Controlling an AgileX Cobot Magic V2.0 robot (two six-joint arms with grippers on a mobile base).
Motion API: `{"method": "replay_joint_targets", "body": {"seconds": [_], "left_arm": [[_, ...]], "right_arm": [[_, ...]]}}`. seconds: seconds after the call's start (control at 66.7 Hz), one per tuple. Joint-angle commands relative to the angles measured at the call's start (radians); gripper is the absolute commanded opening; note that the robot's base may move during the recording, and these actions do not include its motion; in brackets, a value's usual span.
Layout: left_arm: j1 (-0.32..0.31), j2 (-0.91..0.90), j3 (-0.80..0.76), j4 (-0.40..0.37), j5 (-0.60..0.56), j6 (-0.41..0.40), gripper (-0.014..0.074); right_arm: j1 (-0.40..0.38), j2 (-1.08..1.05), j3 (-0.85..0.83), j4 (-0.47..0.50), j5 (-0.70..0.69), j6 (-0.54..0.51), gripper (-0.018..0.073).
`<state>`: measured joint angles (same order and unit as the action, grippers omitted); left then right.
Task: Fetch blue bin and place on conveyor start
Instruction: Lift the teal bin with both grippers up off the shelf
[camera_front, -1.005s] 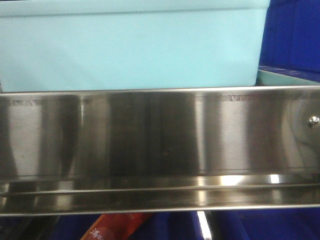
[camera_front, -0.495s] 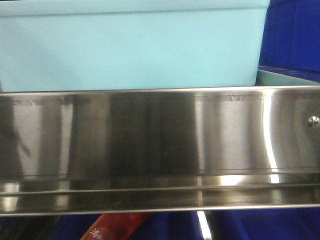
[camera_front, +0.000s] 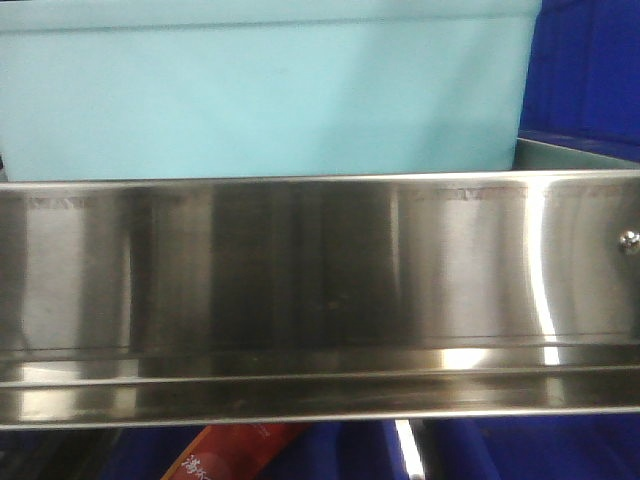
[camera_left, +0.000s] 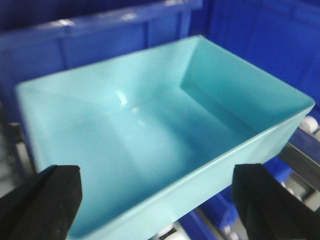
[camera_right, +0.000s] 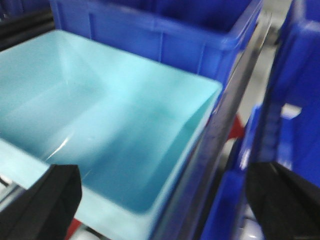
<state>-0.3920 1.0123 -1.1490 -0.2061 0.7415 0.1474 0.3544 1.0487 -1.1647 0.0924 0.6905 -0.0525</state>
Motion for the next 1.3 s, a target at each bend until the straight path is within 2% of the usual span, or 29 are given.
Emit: {"method": "replay_joint_targets", "body": {"seconds": [0.0,0.135,0.21,0.255,0.42,0.645,0.81,1.035,1.155,1.215,1.29], "left_arm": [[-0.015,0.103,-0.099,0.017,0.042,-0.045,0.0505],[-0.015,0.252,-0.299,0.241,0.204,-0.267,0.0505],[-0.015,0.318,-0.392,0.330,0.302,-0.331,0.0505],[-0.008,0.355,-0.431,0.356,0.336,-0.351,0.0505],[0.042,0.454,-0.490,0.351,0.386,-0.354,0.0505],[0.121,0.560,-0.490,0.321,0.421,-0.357,0.0505],[0.131,0.620,-0.490,0.314,0.421,-0.357,0.0505],[0.131,0.694,-0.490,0.299,0.421,-0.357,0.0505],[0.131,0.702,-0.490,0.296,0.421,-0.357,0.0474],[0.131,0.702,-0.490,0.296,0.421,-0.357,0.0411],[0.131,0.702,-0.490,0.296,0.421,-0.357,0.0278]], "right_arm": [[0.005,0.091,-0.107,-0.028,0.053,0.072,0.0570],[0.005,0.255,-0.333,-0.135,0.301,0.178,0.0570],[0.005,0.337,-0.469,-0.193,0.435,0.210,0.0570],[0.005,0.379,-0.528,-0.210,0.497,0.210,0.0570],[0.005,0.511,-0.661,-0.213,0.531,0.210,0.0570],[-0.009,0.611,-0.660,-0.194,0.531,0.247,0.0570],[-0.034,0.673,-0.660,-0.138,0.531,0.252,0.0570],[-0.044,0.751,-0.660,-0.131,0.531,0.252,0.0564],[-0.044,0.787,-0.660,-0.125,0.531,0.252,0.0449],[-0.044,0.796,-0.660,-0.120,0.531,0.252,0.0334],[-0.044,0.807,-0.660,-0.116,0.531,0.252,0.0157]]}}
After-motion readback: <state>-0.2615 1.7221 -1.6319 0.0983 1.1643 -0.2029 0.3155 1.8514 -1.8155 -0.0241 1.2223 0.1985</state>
